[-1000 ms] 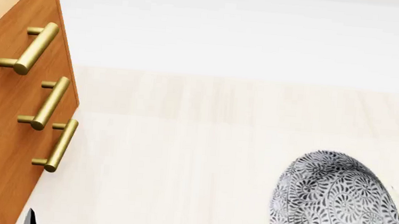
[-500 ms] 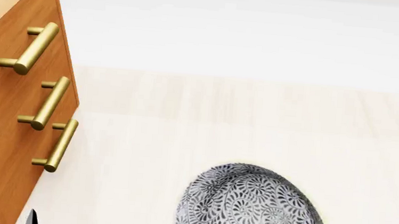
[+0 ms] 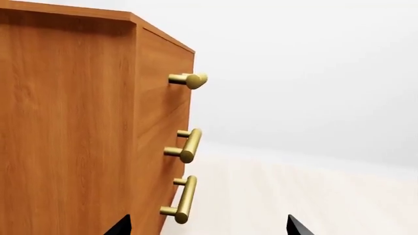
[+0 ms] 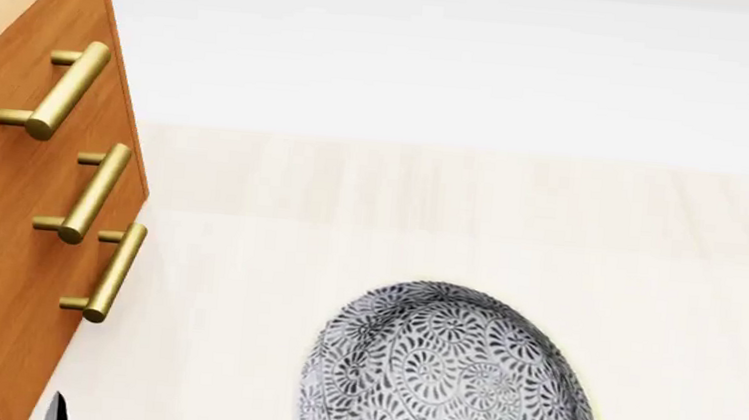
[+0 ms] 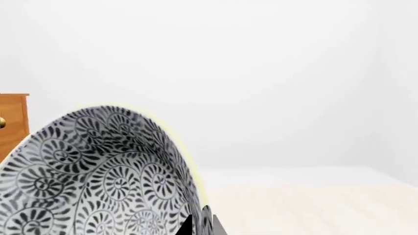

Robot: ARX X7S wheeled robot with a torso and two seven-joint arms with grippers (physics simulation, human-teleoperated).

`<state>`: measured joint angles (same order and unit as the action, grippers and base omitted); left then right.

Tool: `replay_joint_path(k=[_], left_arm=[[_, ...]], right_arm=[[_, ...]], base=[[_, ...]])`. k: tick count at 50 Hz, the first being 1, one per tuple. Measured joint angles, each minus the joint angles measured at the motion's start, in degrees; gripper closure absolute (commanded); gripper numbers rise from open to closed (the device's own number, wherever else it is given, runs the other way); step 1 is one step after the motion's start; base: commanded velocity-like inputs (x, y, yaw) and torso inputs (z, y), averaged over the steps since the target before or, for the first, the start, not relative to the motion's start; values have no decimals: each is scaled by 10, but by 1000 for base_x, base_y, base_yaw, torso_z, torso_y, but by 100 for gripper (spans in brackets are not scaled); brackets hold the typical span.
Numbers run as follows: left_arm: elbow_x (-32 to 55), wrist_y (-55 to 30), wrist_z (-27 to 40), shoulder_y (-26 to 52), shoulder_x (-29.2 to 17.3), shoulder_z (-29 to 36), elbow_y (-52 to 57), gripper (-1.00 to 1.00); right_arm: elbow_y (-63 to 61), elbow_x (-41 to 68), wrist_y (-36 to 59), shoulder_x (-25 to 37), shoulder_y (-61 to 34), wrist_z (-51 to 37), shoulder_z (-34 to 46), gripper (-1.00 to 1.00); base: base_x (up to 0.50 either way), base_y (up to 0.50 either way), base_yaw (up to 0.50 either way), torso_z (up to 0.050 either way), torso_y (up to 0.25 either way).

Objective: Put the bowl on top of the cabinet.

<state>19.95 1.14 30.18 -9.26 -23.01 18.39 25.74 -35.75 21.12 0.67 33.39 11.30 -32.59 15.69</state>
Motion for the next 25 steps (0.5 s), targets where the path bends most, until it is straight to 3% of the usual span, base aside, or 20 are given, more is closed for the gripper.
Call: replay_joint_path(k=[25], left_arm=[[1,15,8,-35,-21,-8,53,-100]], right_arm=[[36,17,150,-40,-205,13,50,100]], base=[[0,0,0,0,0]])
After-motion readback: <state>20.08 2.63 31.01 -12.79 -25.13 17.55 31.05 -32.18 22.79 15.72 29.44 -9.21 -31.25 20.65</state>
